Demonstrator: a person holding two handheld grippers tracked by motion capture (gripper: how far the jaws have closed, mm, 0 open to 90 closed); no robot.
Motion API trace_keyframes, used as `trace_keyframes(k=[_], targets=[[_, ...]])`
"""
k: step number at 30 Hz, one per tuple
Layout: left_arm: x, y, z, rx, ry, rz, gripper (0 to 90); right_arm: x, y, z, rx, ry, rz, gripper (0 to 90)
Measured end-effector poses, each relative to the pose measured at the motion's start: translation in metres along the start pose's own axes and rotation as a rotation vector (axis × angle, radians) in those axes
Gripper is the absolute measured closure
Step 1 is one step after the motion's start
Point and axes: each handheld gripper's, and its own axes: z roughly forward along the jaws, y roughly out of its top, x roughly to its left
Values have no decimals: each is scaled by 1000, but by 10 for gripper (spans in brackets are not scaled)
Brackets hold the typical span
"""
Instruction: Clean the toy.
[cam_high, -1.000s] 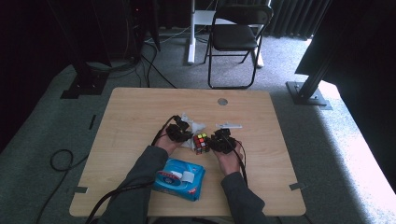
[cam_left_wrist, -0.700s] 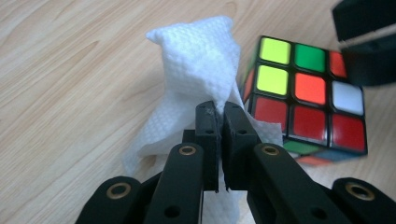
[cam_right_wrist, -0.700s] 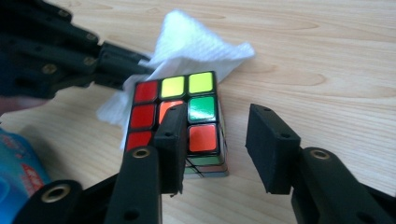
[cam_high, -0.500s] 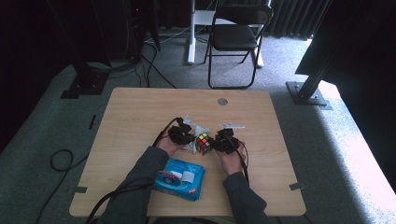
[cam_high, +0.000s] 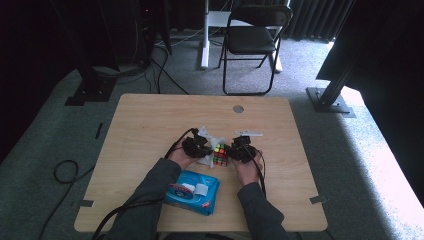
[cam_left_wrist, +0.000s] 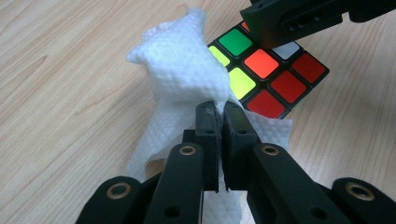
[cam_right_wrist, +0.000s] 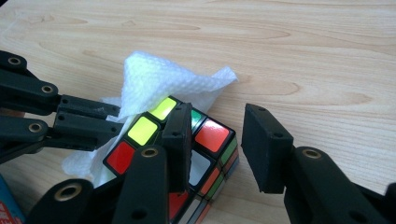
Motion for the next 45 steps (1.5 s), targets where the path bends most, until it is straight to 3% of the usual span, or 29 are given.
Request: trace_keyframes(k=[3,14,26,34,42,45], targets=[[1,0,0,-2,10,-6,862,0,1,-2,7,5,-6,575],[2,0,-2,-15,29,-22,862,-2,-10,-10,13,45,41,557],[4,2,-5,-75,-5,-53,862,2,-9,-7,22,59,35,657],[8,3,-1,-57,-45,-66,856,4,-10,-7,11,46,31,670],[12,5,4,-28,-19,-85,861,4,-10,-7,11,45,29,671],[9,5,12,41,11,-63,862,4,-10,-7,11,45,28,671]])
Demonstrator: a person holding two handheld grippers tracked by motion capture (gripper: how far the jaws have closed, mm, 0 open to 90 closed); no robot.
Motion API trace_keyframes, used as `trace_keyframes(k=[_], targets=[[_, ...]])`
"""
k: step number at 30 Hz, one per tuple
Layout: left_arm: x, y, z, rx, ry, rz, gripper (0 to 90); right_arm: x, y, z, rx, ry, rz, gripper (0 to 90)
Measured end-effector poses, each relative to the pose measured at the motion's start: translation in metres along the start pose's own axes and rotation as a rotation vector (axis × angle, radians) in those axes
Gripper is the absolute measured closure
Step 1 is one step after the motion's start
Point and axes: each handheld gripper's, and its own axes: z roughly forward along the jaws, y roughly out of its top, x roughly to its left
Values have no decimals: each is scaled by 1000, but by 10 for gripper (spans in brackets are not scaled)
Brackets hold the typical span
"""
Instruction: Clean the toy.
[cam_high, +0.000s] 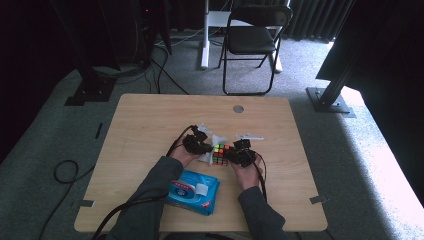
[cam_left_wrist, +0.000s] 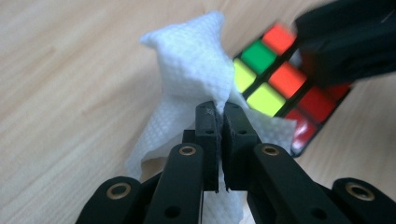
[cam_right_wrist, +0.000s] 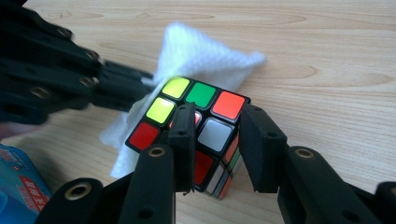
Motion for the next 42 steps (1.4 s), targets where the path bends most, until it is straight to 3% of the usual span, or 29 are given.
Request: trace_keyframes(k=[2,5,8,12,18,21,25,33,37,38,42], targets=[[-4,1,5,45,28,32,865,0,0,0,0,0,1,671],[-1,1,7,58,5,19,866,0,0,0,0,0,2,672],[-1,1,10,78,7,18,866,0,0,0,-1,0,2,672],[-6,1,19,157,20,64,862,0,-1,0,-3,-1,2,672],[-6,0,20,158,16,64,858,0,-1,0,-9,-2,3,673],[-8,0,19,173,18,98,860,0,-2,-1,-13,0,3,676],[-12,-1,15,155,16,130,860,0,-3,-1,-18,-3,4,691],[-9,-3,1,47,-17,86,861,-1,-3,-2,-19,-10,7,694],[-10,-4,-3,23,-21,85,861,-1,-3,-2,-19,-10,7,694],[-9,-6,-8,-10,-36,77,861,-1,-3,-2,-19,-9,7,694],[-9,-9,-16,-60,-80,73,860,-1,-4,-2,-25,-7,10,694]])
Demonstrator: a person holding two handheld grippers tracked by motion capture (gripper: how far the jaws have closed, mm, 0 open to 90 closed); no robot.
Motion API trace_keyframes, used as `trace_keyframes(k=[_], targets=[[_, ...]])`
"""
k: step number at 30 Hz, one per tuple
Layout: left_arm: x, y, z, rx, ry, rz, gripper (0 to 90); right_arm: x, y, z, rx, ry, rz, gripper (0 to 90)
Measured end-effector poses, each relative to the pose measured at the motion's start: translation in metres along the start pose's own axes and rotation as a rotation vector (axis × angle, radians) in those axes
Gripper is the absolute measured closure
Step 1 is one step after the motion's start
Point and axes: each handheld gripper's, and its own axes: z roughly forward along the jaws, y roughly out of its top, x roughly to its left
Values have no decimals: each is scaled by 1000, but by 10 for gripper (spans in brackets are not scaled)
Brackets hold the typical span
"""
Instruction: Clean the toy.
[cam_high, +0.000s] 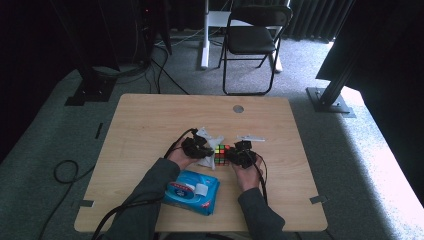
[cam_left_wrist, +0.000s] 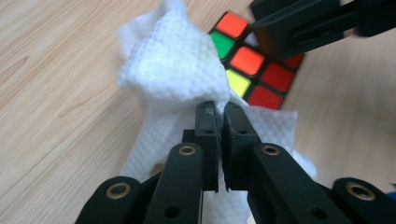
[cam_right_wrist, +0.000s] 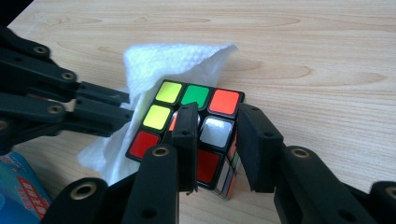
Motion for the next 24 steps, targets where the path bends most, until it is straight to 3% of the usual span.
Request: trace_keyframes(k=[5,10,17,24], targets=[[-6,0,-1,2,-3,31,856,0,0,0,0,-1,1,695],[-5,0,-1,8,-9,27,856,0,0,0,1,-1,1,695],[-1,-1,-1,16,-48,2,856,1,1,0,4,-6,3,701],[-1,0,-1,22,-44,1,856,1,1,0,6,-8,4,701]])
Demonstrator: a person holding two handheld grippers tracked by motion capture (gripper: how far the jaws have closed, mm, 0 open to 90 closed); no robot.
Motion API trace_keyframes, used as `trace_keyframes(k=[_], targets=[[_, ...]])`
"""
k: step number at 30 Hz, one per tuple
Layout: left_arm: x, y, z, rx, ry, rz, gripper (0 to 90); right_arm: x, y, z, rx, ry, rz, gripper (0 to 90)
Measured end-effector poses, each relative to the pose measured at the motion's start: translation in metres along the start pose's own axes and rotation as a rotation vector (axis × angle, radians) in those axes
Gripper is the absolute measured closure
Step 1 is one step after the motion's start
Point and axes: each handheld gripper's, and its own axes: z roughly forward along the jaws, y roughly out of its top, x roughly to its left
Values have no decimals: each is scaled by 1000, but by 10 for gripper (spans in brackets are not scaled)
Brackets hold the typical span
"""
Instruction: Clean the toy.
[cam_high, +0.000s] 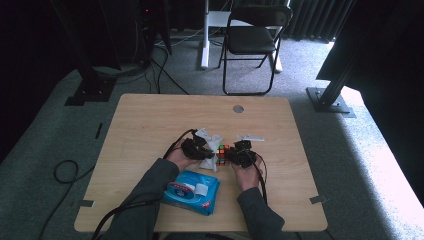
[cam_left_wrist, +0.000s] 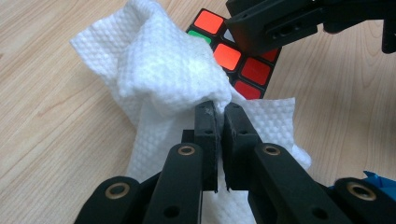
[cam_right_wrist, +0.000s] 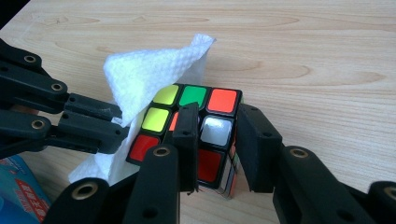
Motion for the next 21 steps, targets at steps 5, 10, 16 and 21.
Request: trace_keyframes(k=[5,10,16,21], targets=[[0,0,0,2,4,9,858,0,0,0,1,0,1,701],[-3,2,10,90,69,41,865,0,1,0,3,-1,3,700],[-7,6,20,172,90,81,863,0,1,0,2,-2,8,703],[-9,8,30,243,109,123,862,0,1,0,1,-3,11,703]])
